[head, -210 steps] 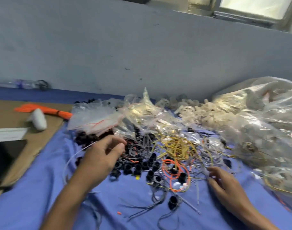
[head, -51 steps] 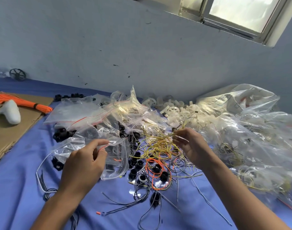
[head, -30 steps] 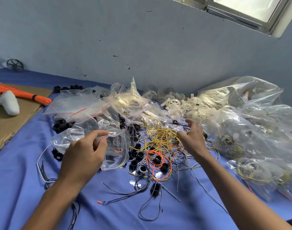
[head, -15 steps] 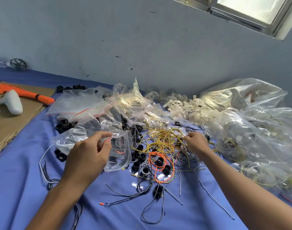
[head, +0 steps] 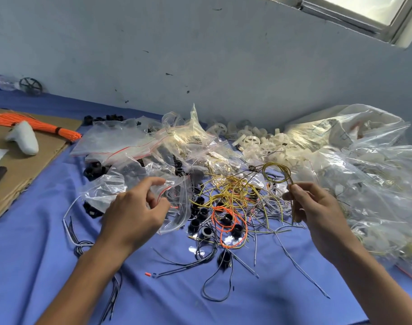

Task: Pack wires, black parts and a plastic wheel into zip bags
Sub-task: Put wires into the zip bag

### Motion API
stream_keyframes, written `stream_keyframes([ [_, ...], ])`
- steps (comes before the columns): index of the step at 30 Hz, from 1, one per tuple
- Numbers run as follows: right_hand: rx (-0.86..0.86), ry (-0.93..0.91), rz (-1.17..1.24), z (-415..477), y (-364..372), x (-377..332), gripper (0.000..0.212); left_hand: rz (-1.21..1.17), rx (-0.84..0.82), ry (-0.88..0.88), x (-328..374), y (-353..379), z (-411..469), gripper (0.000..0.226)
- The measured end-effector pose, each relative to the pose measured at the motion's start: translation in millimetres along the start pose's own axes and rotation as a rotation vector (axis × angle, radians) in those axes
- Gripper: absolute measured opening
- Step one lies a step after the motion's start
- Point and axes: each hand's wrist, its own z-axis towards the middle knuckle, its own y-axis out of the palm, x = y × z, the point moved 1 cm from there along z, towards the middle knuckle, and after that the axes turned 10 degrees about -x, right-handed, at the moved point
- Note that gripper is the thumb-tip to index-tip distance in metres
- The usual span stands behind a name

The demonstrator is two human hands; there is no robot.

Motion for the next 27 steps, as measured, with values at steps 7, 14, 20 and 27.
stream_keyframes([
  [7, -0.2, 0.109, 0.272, -40, 34, -11, 0.01, -0.024, -0.021, -0.032, 4, 0, -2, 0.043],
  [14, -0.295, 0.171, 0.292, -40, 84, 6, 0.015, -0.041, -0.043, -0.037, 6, 1, -3, 0.043],
  [20, -0.327, 0.264, 0.206, -31, 134, 22, 0.016, -0.027, -0.077, -0.022, 9, 8, -5, 0.042],
  [27, -0.474, 0.295, 0.073, -13, 186, 13, 0.021, 0.064, -0.116, 0.004, 15, 14, -8, 0.029],
])
